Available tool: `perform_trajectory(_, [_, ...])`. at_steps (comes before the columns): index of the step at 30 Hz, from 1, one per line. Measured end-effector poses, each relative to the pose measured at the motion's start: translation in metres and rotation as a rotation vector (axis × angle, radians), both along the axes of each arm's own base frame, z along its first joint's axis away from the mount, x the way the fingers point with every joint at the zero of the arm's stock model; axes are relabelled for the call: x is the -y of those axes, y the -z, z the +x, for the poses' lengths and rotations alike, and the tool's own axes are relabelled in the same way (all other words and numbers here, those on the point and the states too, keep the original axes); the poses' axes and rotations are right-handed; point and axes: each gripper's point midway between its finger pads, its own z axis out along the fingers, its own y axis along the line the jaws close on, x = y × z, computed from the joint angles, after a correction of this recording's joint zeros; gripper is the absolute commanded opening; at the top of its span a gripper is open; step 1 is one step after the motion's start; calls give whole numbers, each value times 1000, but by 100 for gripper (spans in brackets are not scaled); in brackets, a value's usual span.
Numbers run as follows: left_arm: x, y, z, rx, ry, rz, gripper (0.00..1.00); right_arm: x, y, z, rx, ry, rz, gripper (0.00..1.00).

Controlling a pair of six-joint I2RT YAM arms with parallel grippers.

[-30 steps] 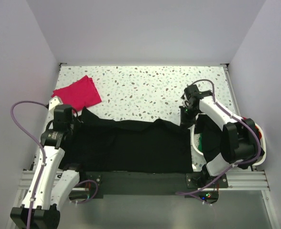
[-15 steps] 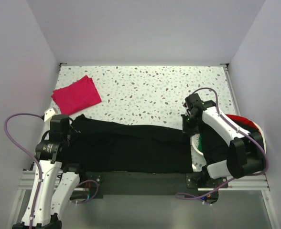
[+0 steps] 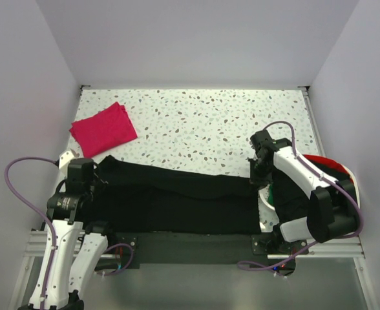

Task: Fold and stack the t-shirts
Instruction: Fold the tshirt

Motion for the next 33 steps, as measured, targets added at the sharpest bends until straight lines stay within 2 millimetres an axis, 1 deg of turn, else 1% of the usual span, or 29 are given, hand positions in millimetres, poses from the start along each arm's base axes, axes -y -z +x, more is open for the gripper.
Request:
perform_trajectory(10, [0, 4, -7, -28, -12, -6, 0, 2, 0, 0, 2, 13, -16, 0])
perform_trajectory(11, [0, 5, -7, -29, -11, -7, 3, 2, 0, 0, 2, 13, -17, 0])
perform_trajectory(12, [0, 5, -7, -29, -11, -7, 13, 2, 0, 0, 2, 14, -17, 2])
perform_trajectory(13, [0, 5, -7, -30, -9, -8, 17, 2, 0, 0, 2, 14, -17, 9])
perform_trajectory(14, [1, 5, -8, -31, -7, -11, 20, 2, 0, 0, 2, 16, -18, 26])
perform_trajectory(15, [1, 5, -8, -31, -6, -15, 26, 2, 0, 0, 2, 23, -16, 34])
perform_trajectory(17, [3, 5, -7, -31, 1, -20, 32, -2, -3, -1, 4, 23, -3, 46])
perform_trajectory(21, [5, 6, -5, -34, 10, -29, 32, -8, -16, 4, 35, 18, 26, 51])
perform_trajectory(24, [8, 8, -1, -49, 21, -37, 34, -12, -26, 14, 73, 11, 40, 52])
perform_trajectory(27, [11, 12, 6, -69, 37, -42, 37, -20, -31, 20, 91, -7, 56, 52])
perform_trajectory(31, [15, 16, 21, -84, 63, -49, 41, -35, -22, 22, 66, -42, 83, 52])
perform_trajectory(33, [17, 19, 29, -92, 72, -51, 50, -45, -13, 22, 41, -62, 94, 52])
